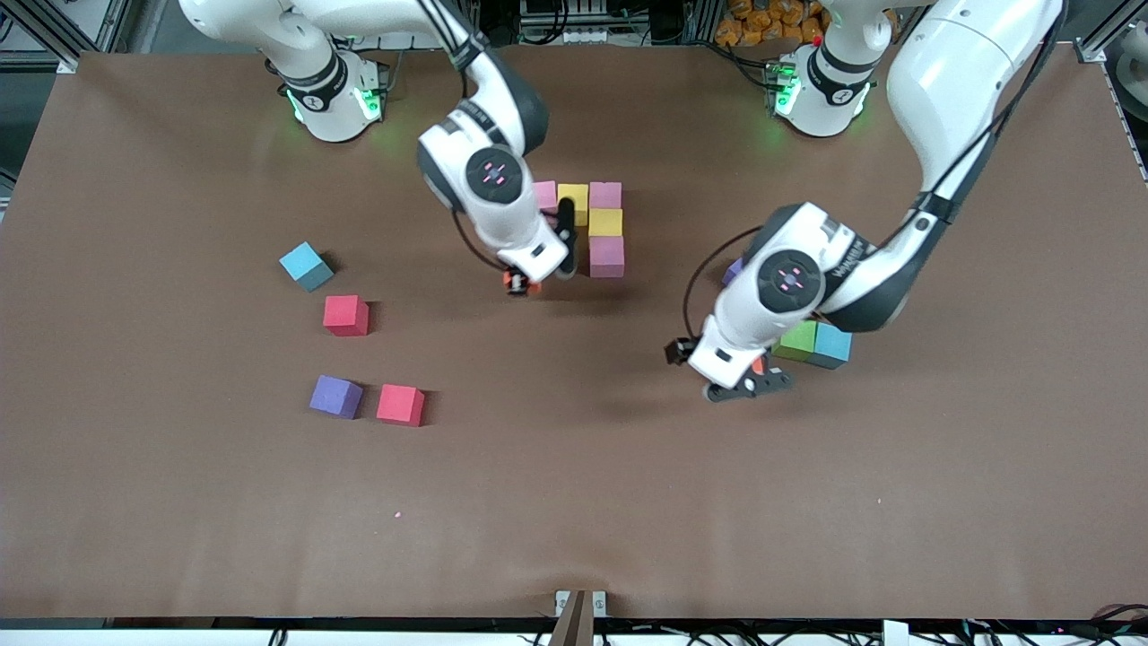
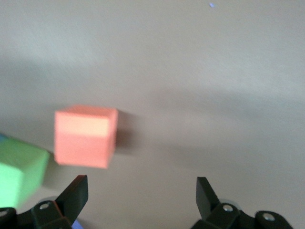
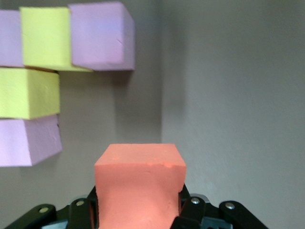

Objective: Form number 2 with 11 blocks
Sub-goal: 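Place the orange cube by the column while the left gripper grasps orange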

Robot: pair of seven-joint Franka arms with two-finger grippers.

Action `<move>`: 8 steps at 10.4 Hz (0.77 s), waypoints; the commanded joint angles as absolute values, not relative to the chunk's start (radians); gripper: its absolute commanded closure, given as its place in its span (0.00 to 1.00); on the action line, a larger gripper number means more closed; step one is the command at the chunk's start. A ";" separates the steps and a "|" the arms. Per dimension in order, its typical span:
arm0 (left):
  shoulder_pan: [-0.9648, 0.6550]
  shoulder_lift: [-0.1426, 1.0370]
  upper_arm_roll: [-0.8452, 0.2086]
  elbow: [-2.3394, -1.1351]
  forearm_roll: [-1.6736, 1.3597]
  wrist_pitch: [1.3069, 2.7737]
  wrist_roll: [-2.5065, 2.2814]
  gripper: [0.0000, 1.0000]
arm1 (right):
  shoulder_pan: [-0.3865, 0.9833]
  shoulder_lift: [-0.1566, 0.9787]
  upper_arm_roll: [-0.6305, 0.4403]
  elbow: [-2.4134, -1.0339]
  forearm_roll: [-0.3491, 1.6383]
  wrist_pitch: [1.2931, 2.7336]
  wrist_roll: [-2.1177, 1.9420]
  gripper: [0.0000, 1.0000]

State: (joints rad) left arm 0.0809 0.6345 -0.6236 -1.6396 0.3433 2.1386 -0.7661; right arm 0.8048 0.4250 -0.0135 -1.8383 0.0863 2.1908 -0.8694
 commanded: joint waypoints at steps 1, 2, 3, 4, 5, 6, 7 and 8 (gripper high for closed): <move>0.074 0.669 -0.577 -1.592 0.334 2.125 -0.613 0.00 | 0.804 0.466 0.043 -1.841 0.049 2.271 -0.867 0.48; 0.066 0.675 -0.540 -1.588 0.330 2.125 -0.567 0.00 | 0.817 0.469 0.043 -1.854 0.037 2.304 -0.867 0.48; 0.061 0.693 -0.526 -1.574 0.331 2.125 -0.543 0.00 | 0.821 0.474 0.043 -1.856 0.032 2.318 -0.867 0.49; 0.057 0.713 -0.526 -1.571 0.331 2.125 -0.545 0.00 | 0.828 0.486 0.043 -1.858 0.032 2.339 -0.867 0.49; 0.046 0.725 -0.523 -1.571 0.331 2.125 -0.552 0.00 | 0.831 0.500 0.043 -1.868 0.031 2.367 -0.867 0.49; 0.048 0.727 -0.522 -1.572 0.330 2.125 -0.561 0.00 | 0.834 0.511 0.043 -1.884 0.031 2.396 -0.867 0.49; 0.048 0.736 -0.519 -1.575 0.331 2.128 -0.566 0.00 | 0.844 0.511 0.043 -1.896 0.031 2.407 -0.867 0.49; 0.046 0.750 -0.514 -1.575 0.331 2.131 -0.568 0.00 | 0.848 0.512 0.043 -1.898 0.031 2.408 -0.867 0.49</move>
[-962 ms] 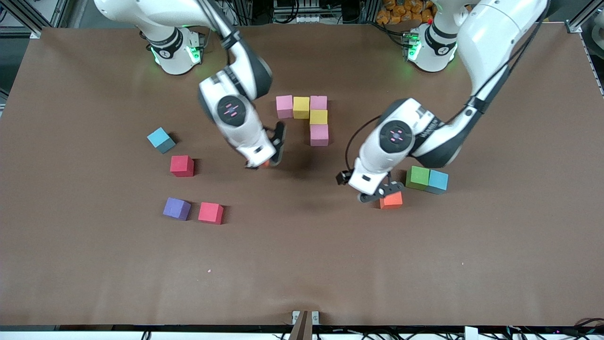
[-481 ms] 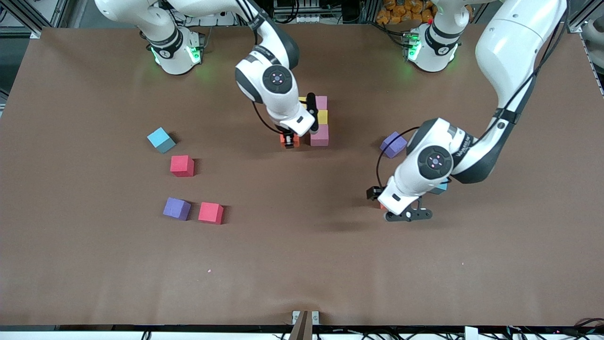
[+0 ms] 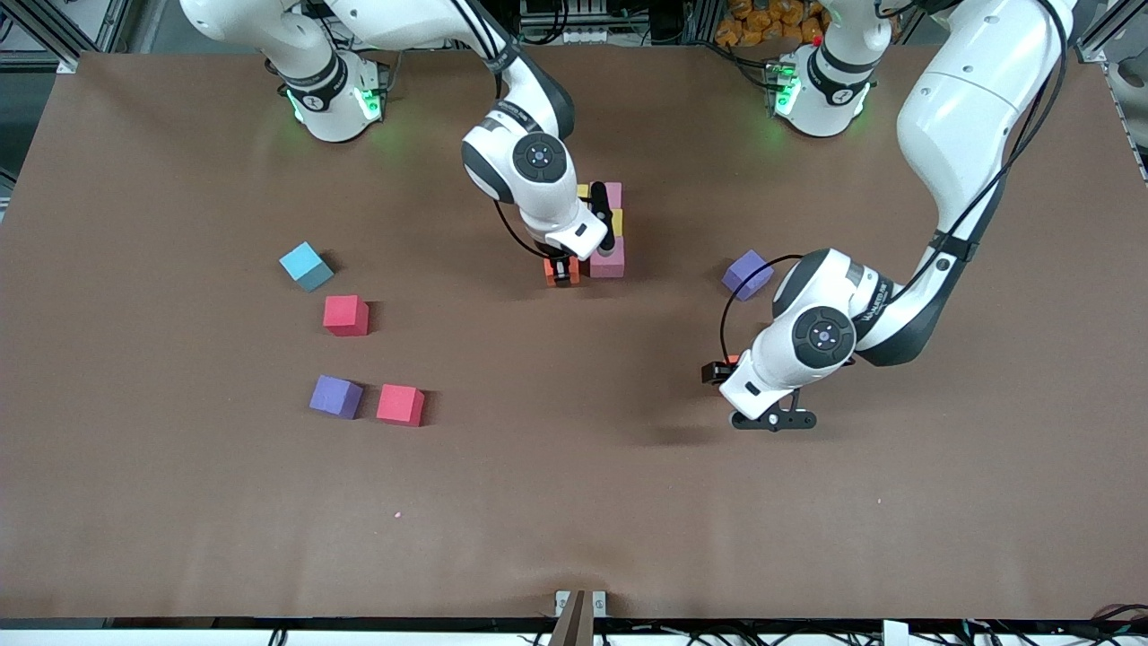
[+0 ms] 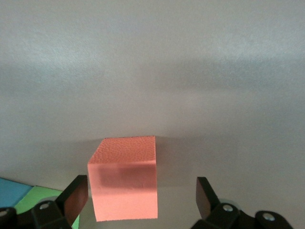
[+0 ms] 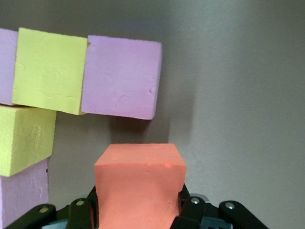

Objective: Form number 2 with 11 blocks
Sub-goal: 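Place the orange cube by the column while the left gripper grasps orange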

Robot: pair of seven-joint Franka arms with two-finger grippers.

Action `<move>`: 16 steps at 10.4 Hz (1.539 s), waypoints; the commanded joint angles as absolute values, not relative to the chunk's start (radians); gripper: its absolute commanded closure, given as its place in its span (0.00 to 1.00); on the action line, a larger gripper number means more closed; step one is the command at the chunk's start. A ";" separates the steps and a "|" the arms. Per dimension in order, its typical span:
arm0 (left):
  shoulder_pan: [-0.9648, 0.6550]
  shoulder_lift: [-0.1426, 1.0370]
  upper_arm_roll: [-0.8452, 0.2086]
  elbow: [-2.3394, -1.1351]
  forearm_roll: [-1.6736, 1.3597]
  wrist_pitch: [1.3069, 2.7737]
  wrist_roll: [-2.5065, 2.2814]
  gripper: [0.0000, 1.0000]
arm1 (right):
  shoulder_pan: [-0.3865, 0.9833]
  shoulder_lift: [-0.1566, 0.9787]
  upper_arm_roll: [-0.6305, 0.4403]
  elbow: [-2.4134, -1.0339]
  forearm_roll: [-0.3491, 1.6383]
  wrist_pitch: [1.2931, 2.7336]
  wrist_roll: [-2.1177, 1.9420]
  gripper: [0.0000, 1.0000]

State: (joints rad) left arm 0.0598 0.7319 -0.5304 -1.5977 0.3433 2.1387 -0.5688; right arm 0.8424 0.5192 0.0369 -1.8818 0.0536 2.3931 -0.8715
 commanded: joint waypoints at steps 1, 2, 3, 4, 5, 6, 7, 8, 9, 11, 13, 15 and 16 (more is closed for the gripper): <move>0.048 0.762 -0.512 -1.575 0.333 2.135 -0.568 0.00 | 0.856 0.517 0.043 -1.899 0.031 2.411 -0.864 0.49; 0.048 0.764 -0.505 -1.577 0.333 2.135 -0.568 0.00 | 0.867 0.520 0.043 -1.901 0.031 2.425 -0.853 0.49; 0.048 0.762 -0.496 -1.577 0.333 2.135 -0.566 0.00 | 0.877 0.520 0.043 -1.914 0.031 2.450 -0.833 0.49; 0.048 0.762 -0.492 -1.577 0.333 2.134 -0.568 0.00 | 0.882 0.529 0.043 -1.920 0.031 2.470 -0.827 0.49; 0.048 0.762 -0.492 -1.580 0.331 2.135 -0.577 0.00 | 0.882 0.534 0.043 -1.921 0.029 2.476 -0.827 0.49; 0.046 0.765 -0.492 -1.583 0.333 2.135 -0.613 0.00 | 0.882 0.538 0.043 -1.921 0.029 2.476 -0.827 0.49; 0.046 0.778 -0.492 -1.583 0.333 2.135 -0.653 0.00 | 0.885 0.545 0.043 -1.921 0.029 2.485 -0.825 0.49; 0.045 0.784 -0.492 -1.585 0.333 2.135 -0.681 0.00 | 0.888 0.548 0.043 -1.921 0.029 2.496 -0.825 0.49; 0.043 0.787 -0.492 -1.586 0.333 2.135 -0.696 0.10 | 0.888 0.549 0.041 -1.921 0.029 2.499 -0.825 0.49; 0.043 0.787 -0.492 -1.594 0.333 2.135 -0.777 0.18 | 0.888 0.555 0.038 -1.921 0.029 2.505 -0.812 0.49; 0.028 0.782 -0.492 -1.592 0.333 2.135 -0.918 0.21 | 0.888 0.557 0.038 -1.921 0.029 2.507 -0.790 0.49; 0.028 0.773 -0.494 -1.595 0.331 2.131 -0.969 0.27 | 0.888 0.557 0.038 -1.921 0.029 2.507 -0.790 0.49; 0.028 0.766 -0.495 -1.595 0.331 2.125 -1.003 0.28 | 0.888 0.557 0.038 -1.921 0.029 2.507 -0.790 0.49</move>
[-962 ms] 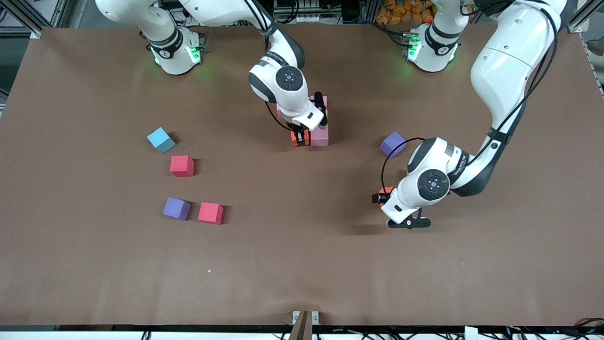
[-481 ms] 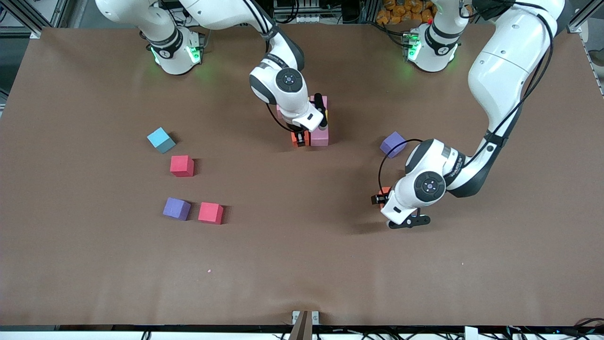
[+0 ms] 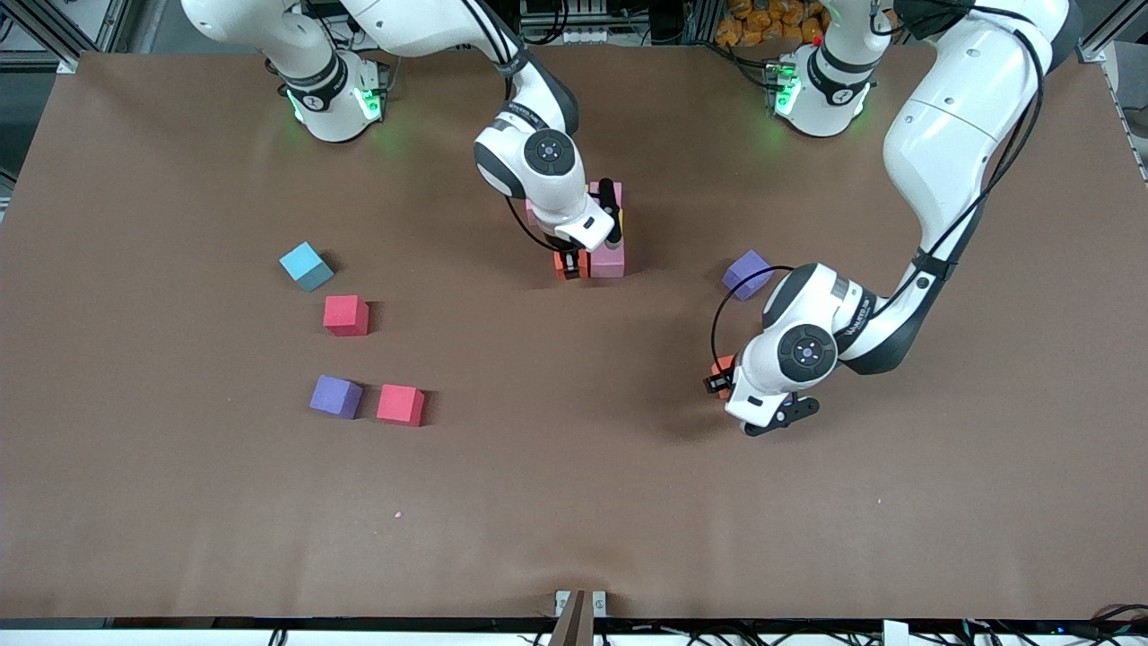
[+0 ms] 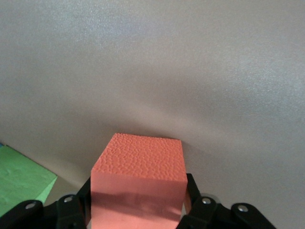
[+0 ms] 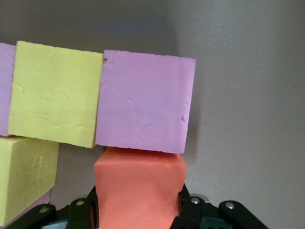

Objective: Form number 2 with 11 blocks
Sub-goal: 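Place the orange cube by the column while the left gripper grasps orange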

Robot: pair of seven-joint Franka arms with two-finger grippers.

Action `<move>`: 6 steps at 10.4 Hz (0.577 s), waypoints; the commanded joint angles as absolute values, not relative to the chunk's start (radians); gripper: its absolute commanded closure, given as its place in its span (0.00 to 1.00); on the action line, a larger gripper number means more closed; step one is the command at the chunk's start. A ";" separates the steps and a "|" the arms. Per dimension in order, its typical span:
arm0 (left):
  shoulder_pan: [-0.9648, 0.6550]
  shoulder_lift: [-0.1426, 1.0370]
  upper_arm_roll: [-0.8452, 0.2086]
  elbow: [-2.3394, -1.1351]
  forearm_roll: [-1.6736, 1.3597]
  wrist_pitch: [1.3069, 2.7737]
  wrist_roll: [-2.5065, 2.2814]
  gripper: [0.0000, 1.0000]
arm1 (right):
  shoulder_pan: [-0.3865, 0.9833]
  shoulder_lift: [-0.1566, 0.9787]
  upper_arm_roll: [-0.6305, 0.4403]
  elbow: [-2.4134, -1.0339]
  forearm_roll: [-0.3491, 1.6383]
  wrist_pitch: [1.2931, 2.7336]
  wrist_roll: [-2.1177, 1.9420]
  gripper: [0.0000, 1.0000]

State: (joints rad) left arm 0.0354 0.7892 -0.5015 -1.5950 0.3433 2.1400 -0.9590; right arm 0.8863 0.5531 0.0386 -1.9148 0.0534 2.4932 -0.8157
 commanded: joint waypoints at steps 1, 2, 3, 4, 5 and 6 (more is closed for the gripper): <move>0.026 0.753 -0.502 -1.600 0.330 2.123 -1.047 0.28 | 0.888 0.557 0.038 -1.921 0.031 2.507 -0.790 0.46; 0.026 0.735 -0.514 -1.600 0.330 2.108 -1.092 0.28 | 0.887 0.557 0.038 -1.921 0.031 2.505 -0.778 0.37; 0.028 0.720 -0.538 -1.597 0.328 2.071 -1.126 0.27 | 0.887 0.557 0.038 -1.919 0.031 2.503 -0.776 0.00; 0.028 0.701 -0.543 -1.597 0.324 2.053 -1.149 0.27 | 0.882 0.557 0.038 -1.919 0.031 2.500 -0.778 0.00; 0.029 0.683 -0.546 -1.597 0.322 2.031 -1.155 0.27 | 0.881 0.555 0.038 -1.919 0.032 2.497 -0.776 0.00; 0.032 0.664 -0.548 -1.594 0.321 2.004 -1.155 0.27 | 0.879 0.554 0.038 -1.917 0.032 2.493 -0.776 0.00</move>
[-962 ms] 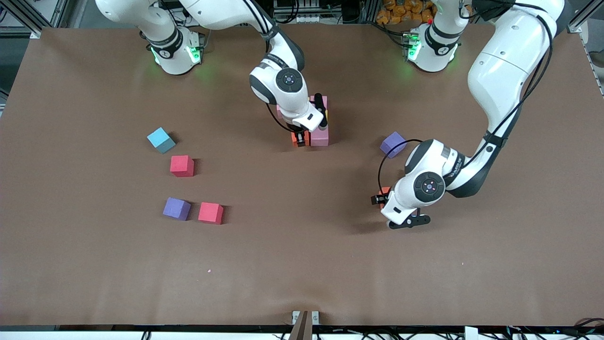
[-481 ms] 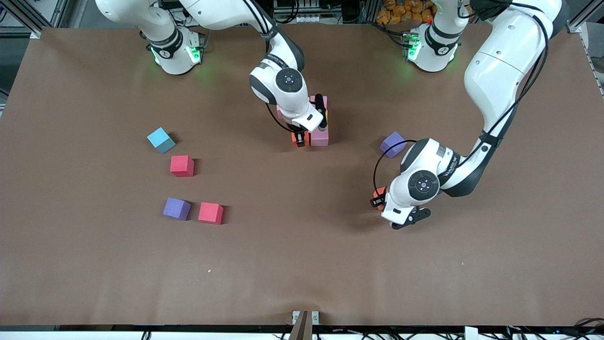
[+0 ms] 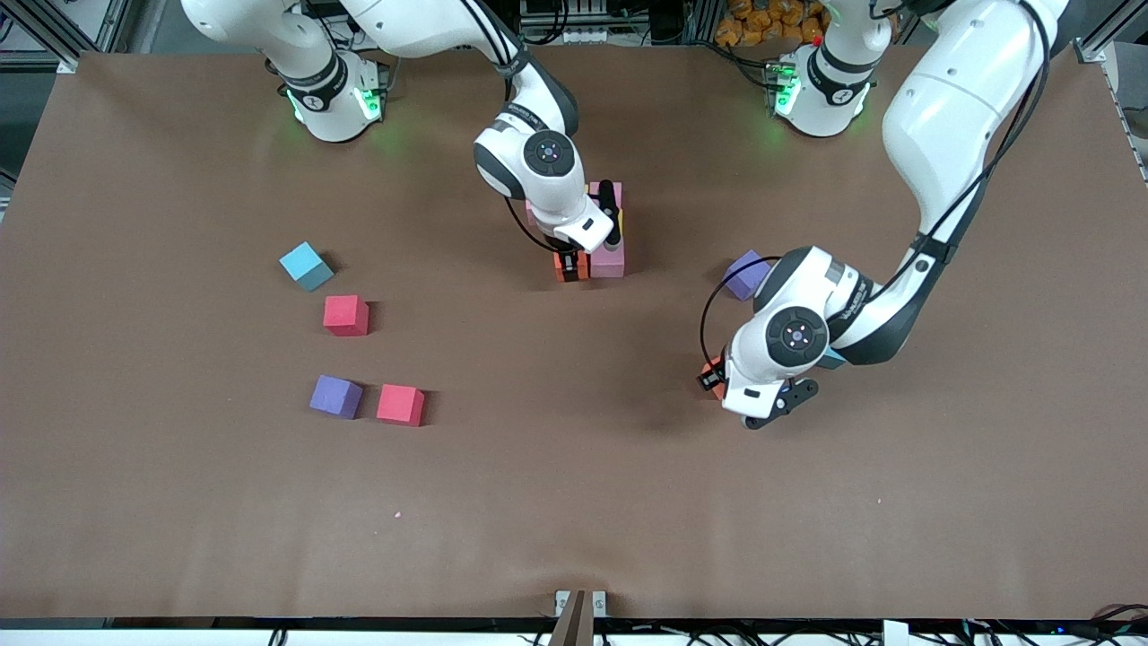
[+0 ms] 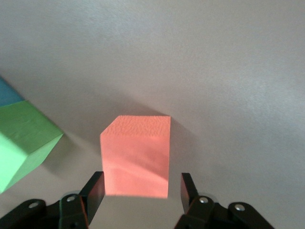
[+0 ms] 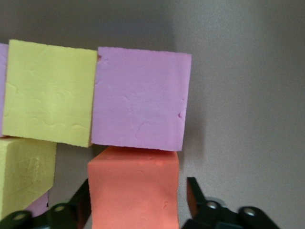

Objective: Form number 2 with 11 blocks
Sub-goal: 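Move the right gripper to the red cube while the left gripper carries orange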

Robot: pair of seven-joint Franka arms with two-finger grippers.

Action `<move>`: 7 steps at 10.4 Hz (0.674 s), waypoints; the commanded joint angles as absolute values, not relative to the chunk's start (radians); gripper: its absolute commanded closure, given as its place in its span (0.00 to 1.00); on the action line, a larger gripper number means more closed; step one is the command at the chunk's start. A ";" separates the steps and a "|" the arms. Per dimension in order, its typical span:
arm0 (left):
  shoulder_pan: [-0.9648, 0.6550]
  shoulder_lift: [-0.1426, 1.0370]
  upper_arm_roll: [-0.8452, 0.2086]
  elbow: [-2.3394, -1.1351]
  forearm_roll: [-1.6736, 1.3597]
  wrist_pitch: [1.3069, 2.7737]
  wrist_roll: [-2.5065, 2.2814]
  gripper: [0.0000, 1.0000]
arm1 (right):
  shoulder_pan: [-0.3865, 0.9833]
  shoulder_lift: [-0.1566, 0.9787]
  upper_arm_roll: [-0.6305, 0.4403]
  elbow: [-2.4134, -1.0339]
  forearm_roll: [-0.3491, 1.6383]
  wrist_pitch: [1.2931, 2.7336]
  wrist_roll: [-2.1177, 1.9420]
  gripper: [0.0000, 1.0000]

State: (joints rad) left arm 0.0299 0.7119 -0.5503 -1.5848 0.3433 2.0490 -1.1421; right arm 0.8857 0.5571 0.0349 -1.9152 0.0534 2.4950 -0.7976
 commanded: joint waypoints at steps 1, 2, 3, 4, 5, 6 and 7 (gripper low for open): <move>0.034 0.644 -0.549 -1.594 0.318 1.979 -1.157 0.27 | 0.877 0.546 0.040 -1.917 0.035 2.488 -0.773 0.00; 0.034 0.626 -0.555 -1.595 0.314 1.958 -1.185 0.27 | 0.876 0.534 0.040 -1.917 0.040 2.471 -0.773 0.00; 0.040 0.618 -0.581 -1.594 0.308 1.936 -1.242 0.26 | 0.873 0.516 0.040 -1.916 0.046 2.442 -0.773 0.00; 0.040 0.606 -0.598 -1.591 0.307 1.930 -1.287 0.26 | 0.867 0.496 0.041 -1.914 0.048 2.410 -0.773 0.00; 0.041 0.604 -0.607 -1.588 0.307 1.930 -1.313 0.27 | 0.862 0.474 0.041 -1.913 0.049 2.378 -0.770 0.00; 0.043 0.606 -0.609 -1.586 0.308 1.930 -1.316 0.26 | 0.853 0.453 0.041 -1.910 0.051 2.353 -0.759 0.00; 0.046 0.609 -0.607 -1.586 0.308 1.930 -1.312 0.26 | 0.844 0.433 0.041 -1.908 0.058 2.329 -0.744 0.00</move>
State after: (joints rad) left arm 0.0335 0.6218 -0.6046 -1.5804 0.3288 1.9464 -1.3025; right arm 0.8668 0.4862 0.0317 -1.8939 0.0554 2.3719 -0.7721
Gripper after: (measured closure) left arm 0.260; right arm 0.000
